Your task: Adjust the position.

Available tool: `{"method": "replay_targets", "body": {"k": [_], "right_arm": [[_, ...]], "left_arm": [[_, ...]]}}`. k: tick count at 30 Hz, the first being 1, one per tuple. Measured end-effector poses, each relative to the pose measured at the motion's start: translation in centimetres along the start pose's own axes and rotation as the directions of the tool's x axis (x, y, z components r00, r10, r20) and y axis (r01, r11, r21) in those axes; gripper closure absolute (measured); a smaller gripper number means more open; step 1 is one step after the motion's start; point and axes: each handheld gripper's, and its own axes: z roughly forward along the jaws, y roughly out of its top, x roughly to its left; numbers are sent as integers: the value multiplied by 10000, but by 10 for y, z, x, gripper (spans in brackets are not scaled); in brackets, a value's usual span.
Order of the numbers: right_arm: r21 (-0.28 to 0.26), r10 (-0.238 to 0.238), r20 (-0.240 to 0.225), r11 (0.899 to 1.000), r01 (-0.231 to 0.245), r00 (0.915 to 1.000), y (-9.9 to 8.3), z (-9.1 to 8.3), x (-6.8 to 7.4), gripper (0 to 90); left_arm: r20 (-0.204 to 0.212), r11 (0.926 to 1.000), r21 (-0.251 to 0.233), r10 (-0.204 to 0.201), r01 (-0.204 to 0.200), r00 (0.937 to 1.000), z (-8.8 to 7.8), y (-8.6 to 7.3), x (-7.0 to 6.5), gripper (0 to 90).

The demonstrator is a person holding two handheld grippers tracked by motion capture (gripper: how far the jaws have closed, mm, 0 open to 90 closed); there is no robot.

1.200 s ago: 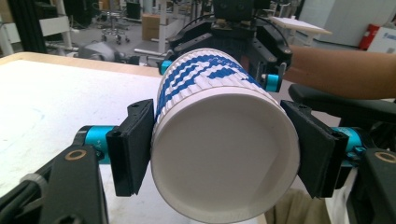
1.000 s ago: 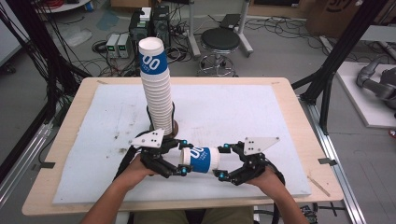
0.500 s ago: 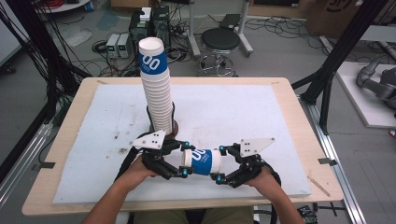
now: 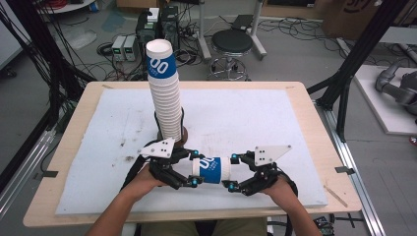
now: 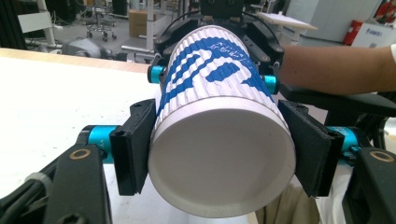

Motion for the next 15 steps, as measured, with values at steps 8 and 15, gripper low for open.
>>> {"method": "replay_targets", "body": {"k": [8,15], "right_arm": [[315,-26,-16,9995,27,10000,4,0,0,279],[515,-114,137,9986,107,9998,8,-5,-2,278]], "left_arm": [[-769,9961,740,-424,481,9961,4,-1,-3,179],[-1049,9929,1134,-251,370,9942,-1,3,-5,153]]}}
